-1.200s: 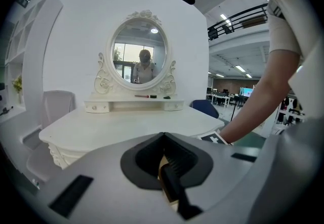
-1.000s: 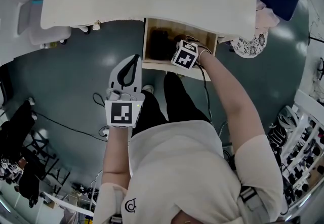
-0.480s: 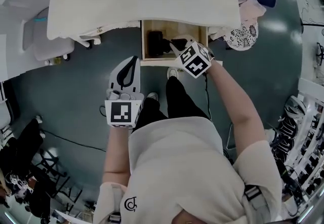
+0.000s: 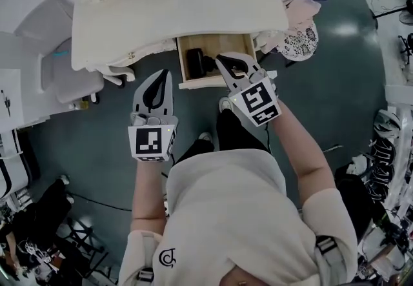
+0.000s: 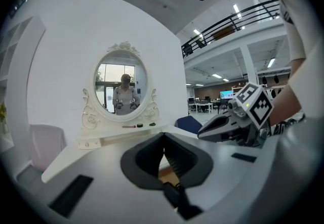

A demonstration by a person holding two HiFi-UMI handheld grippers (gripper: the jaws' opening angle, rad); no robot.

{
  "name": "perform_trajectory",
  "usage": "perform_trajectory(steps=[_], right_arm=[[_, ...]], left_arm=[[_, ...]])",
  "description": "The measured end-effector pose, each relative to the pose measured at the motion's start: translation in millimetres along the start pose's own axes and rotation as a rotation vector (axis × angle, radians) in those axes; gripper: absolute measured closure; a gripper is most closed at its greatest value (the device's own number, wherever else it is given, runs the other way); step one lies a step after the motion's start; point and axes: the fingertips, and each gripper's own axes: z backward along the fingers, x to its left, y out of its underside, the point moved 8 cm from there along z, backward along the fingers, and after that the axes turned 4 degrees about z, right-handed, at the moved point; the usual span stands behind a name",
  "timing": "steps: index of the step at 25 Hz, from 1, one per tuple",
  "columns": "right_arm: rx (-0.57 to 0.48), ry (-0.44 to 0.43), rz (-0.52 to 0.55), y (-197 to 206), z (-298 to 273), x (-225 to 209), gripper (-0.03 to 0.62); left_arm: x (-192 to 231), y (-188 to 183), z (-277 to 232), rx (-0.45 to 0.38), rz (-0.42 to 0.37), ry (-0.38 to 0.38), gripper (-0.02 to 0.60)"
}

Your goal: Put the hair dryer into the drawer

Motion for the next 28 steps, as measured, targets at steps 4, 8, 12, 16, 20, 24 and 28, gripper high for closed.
perform_trajectory(steps=[4, 8, 12, 16, 20, 24, 28], right_arm=[[-0.119, 0.081, -0.091, -20.8, 40.9, 8.8, 0.586], [-0.204, 0.182, -0.14, -25.4, 77.0, 14.7, 0.588], [-0.287, 0.258, -0.17, -31.9, 103.1, 14.4, 0.588], [-0.312, 0.3, -0.194, -41.2, 115.1, 19.8, 0.588], [-0.323, 0.321, -0.186, -51.4, 122.4, 24.2, 0.589], [-0.342, 0.325, -0.189, -55.6, 124.3, 27.9, 0.589], [-0.344, 0.316, -0.168, -55.0, 123.6, 31.6, 0.589]], left_arm=[[-9.5, -8.8, 14.5, -0.018, -0.008, 0.038, 0.569], [-11.3, -14.8, 30.3, -0.011, 0.003, 0.026, 0.569], [-10.8, -26.7, 39.8, -0.042, -0.015, 0.012, 0.569], [-9.6, -35.1, 51.7, -0.07, -0.011, 0.013, 0.569], [-13.2, -43.4, 61.1, -0.085, -0.027, 0.021, 0.569], [-13.7, -48.8, 65.8, -0.099, -0.046, 0.018, 0.569], [-14.4, -51.2, 68.0, -0.108, -0.039, 0.017, 0.569]])
